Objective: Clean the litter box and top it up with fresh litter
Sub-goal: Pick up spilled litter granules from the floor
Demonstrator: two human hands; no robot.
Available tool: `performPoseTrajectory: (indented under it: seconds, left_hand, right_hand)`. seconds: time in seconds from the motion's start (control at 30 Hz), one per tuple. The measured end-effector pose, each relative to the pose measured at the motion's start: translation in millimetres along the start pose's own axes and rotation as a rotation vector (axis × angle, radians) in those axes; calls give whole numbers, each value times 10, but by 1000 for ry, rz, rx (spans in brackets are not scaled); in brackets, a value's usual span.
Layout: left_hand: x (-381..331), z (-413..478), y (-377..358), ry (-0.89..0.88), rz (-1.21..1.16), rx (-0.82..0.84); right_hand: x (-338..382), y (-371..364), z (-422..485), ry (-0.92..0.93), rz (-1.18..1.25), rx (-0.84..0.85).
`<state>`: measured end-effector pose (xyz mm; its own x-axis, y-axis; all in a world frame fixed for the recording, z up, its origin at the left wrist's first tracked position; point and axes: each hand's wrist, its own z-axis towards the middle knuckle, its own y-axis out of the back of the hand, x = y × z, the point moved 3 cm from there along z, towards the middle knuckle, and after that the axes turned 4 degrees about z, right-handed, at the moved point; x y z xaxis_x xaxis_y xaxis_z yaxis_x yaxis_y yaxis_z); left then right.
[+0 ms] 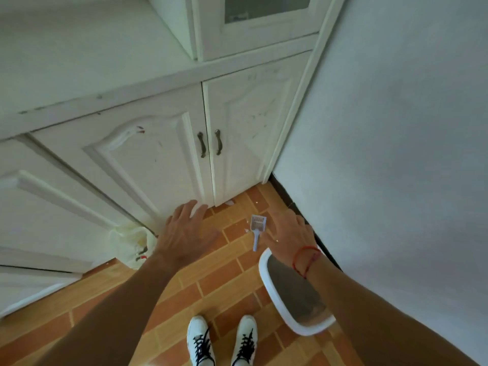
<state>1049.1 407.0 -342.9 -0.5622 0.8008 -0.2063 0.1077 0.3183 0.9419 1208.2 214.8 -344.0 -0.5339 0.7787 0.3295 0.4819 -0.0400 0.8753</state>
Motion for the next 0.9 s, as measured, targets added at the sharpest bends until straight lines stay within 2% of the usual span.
performPoseTrajectory:
  seconds: [0.47, 0.9]
  left_hand:
    - [-595, -390, 194, -134, 155, -40]
    - [-367, -942, 263, -421, 69, -104]
  right_hand:
    - [-396, 398, -767, -112, 31, -78]
    - [-19, 66, -1746, -322, -36, -199]
